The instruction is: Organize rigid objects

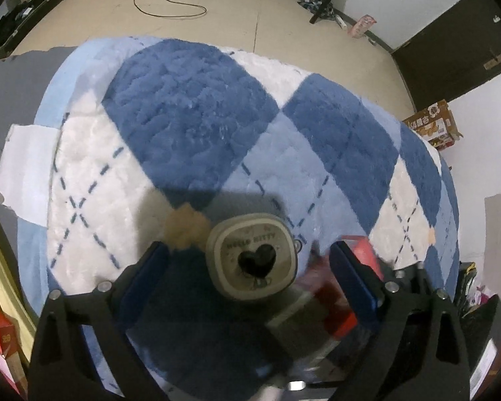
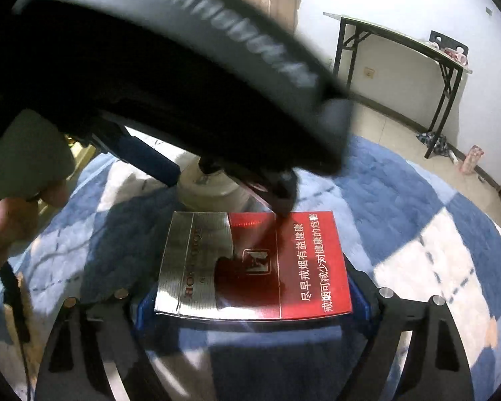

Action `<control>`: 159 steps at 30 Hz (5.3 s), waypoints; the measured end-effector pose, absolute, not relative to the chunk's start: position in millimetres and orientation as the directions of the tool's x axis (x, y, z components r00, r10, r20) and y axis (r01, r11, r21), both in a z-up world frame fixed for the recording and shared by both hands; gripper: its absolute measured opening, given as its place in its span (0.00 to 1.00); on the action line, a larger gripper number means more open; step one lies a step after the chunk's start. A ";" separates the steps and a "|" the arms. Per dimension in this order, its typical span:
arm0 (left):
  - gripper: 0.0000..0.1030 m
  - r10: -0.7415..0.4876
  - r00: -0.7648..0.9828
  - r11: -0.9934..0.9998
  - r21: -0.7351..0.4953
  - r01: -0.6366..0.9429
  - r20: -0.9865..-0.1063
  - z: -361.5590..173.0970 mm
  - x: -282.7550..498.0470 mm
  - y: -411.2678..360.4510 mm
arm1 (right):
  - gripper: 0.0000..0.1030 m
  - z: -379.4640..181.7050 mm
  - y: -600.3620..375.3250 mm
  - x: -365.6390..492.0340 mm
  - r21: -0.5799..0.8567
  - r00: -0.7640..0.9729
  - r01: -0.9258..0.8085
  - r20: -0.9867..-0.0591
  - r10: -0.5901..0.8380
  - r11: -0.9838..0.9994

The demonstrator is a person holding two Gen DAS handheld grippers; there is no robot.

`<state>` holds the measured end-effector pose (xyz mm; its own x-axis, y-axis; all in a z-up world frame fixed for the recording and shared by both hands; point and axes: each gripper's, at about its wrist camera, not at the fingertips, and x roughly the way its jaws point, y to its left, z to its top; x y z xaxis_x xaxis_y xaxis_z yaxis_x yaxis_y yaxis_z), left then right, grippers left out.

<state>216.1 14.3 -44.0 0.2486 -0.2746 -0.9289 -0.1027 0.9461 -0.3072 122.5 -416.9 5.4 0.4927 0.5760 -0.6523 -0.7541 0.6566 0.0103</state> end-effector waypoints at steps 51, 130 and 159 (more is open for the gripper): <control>0.52 0.029 0.506 0.970 -0.097 -0.222 -0.862 -9.8 50.5 324.0 | 0.85 92.7 -105.5 -10.2 -0.065 0.199 -0.968 -0.784 0.588 0.241; 1.00 0.314 0.485 0.826 -0.017 -0.563 -0.816 -84.6 -85.6 167.8 | 1.00 -9.1 -234.3 -7.7 -0.033 0.300 -0.921 -0.698 0.650 0.389; 1.00 0.314 0.485 0.826 -0.017 -0.563 -0.816 -84.3 -85.7 168.0 | 1.00 -9.1 -234.3 -8.0 -0.034 0.300 -0.921 -0.698 0.650 0.389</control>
<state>-85.7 168.0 -84.3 0.4851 0.3136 -0.8163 -0.5627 0.8265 -0.0169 -8.0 -234.3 -9.1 0.3005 0.6505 -0.6976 -0.9207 0.3888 -0.0341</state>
